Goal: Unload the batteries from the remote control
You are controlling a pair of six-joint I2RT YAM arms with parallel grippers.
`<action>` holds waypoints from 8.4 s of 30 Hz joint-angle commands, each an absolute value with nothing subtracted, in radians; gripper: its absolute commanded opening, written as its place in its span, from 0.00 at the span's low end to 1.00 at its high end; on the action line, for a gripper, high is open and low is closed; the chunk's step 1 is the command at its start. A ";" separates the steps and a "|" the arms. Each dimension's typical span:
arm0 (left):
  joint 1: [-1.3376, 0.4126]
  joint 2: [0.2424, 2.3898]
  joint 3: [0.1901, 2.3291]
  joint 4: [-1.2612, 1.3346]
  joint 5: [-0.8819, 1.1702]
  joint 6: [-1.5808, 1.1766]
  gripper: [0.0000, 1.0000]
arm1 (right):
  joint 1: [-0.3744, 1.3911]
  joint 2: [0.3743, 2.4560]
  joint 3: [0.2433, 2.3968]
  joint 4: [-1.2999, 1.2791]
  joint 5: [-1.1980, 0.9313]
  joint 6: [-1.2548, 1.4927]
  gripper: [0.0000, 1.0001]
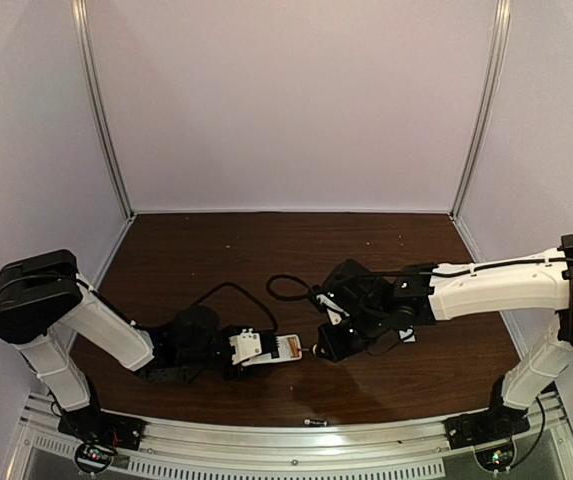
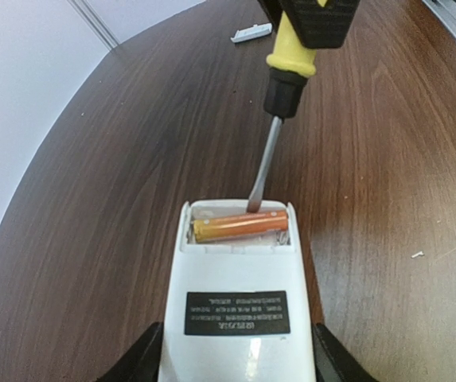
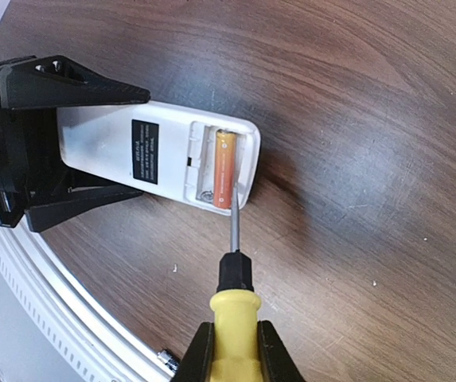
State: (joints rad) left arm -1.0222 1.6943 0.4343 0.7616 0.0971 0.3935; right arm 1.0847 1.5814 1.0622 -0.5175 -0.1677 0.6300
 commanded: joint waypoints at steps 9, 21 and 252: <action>-1.025 1.690 0.456 0.819 0.103 0.403 0.00 | 1.118 1.562 1.096 -0.594 -0.110 0.684 0.00; -1.025 1.690 0.456 0.818 0.103 0.403 0.00 | 1.121 1.602 1.098 -0.581 -0.097 0.684 0.00; -0.481 1.631 0.385 0.793 -0.258 -0.368 0.70 | 1.083 1.169 0.696 -0.188 0.301 0.544 0.00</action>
State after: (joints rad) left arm -0.4896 1.6440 0.3840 0.7506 -0.2543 -0.3595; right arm 1.0878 1.1770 0.7055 -0.2043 0.2703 0.5316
